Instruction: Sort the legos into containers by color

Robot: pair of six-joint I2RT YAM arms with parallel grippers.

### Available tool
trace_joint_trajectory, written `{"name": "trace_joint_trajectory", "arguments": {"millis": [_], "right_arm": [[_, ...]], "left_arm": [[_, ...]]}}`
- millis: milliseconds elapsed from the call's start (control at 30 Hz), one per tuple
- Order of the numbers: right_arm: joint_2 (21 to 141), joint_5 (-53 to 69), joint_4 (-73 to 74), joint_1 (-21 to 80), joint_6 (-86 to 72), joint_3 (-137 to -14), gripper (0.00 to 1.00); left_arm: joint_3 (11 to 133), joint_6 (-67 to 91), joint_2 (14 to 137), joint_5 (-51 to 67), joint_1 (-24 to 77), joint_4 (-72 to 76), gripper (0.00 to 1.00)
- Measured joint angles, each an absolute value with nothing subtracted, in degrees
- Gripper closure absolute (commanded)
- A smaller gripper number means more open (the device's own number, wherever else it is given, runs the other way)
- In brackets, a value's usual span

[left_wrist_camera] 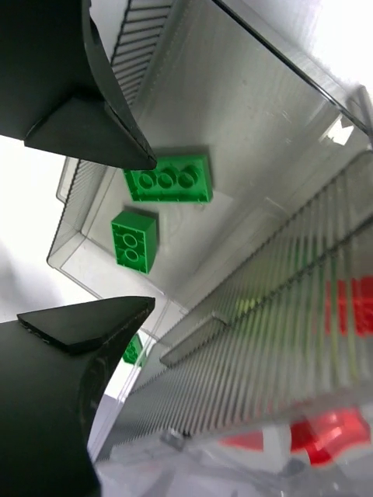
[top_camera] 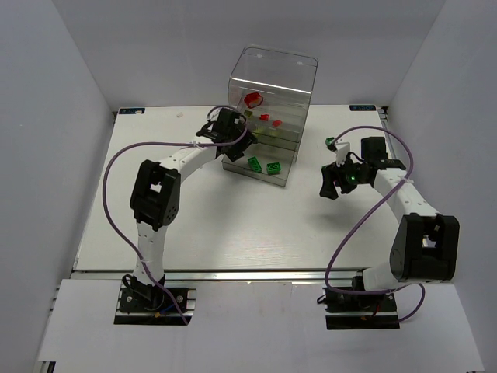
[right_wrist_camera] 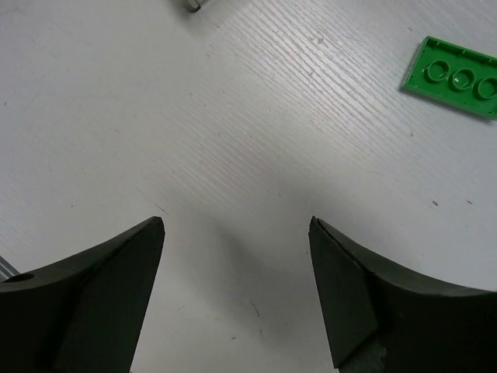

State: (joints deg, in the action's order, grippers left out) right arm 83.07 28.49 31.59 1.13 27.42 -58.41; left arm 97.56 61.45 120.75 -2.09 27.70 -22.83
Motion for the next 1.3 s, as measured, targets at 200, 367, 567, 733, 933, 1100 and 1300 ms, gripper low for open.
{"name": "trace_joint_trajectory", "arguments": {"millis": [200, 367, 567, 733, 933, 1100, 1300], "right_arm": [[89.17, 26.37, 32.14, 1.13, 28.91, -64.99, 0.18], [101.58, 24.21, 33.76, 1.08, 29.67, -81.45, 0.24], [109.25, 31.68, 48.03, 0.8, 62.06, -92.84, 0.18], [113.89, 30.92, 61.65, 0.93, 93.17, -99.04, 0.16], [127.31, 27.29, 68.69, 0.86, 107.74, -115.7, 0.16], [131.35, 23.07, 70.96, 0.86, 111.26, -116.22, 0.19], [132.05, 20.23, 71.11, 0.86, 112.29, -116.03, 0.21]], "left_arm": [[97.34, 60.53, 120.27, 0.95, 27.22, -20.1, 0.48], [89.62, 54.57, 112.18, 5.39, 27.22, -14.35, 0.88], [71.18, 45.84, 89.71, 10.59, 27.05, -8.1, 0.31], [58.59, 42.46, 72.79, 10.9, 27.05, -8.69, 0.23], [47.75, 42.04, 59.77, 7.6, 26.94, -12.12, 0.22], [43.97, 43.16, 53.98, 4.58, 26.94, -15.42, 0.22], [42.37, 44.64, 52.47, 3.16, 26.94, -16.43, 0.22]]}}
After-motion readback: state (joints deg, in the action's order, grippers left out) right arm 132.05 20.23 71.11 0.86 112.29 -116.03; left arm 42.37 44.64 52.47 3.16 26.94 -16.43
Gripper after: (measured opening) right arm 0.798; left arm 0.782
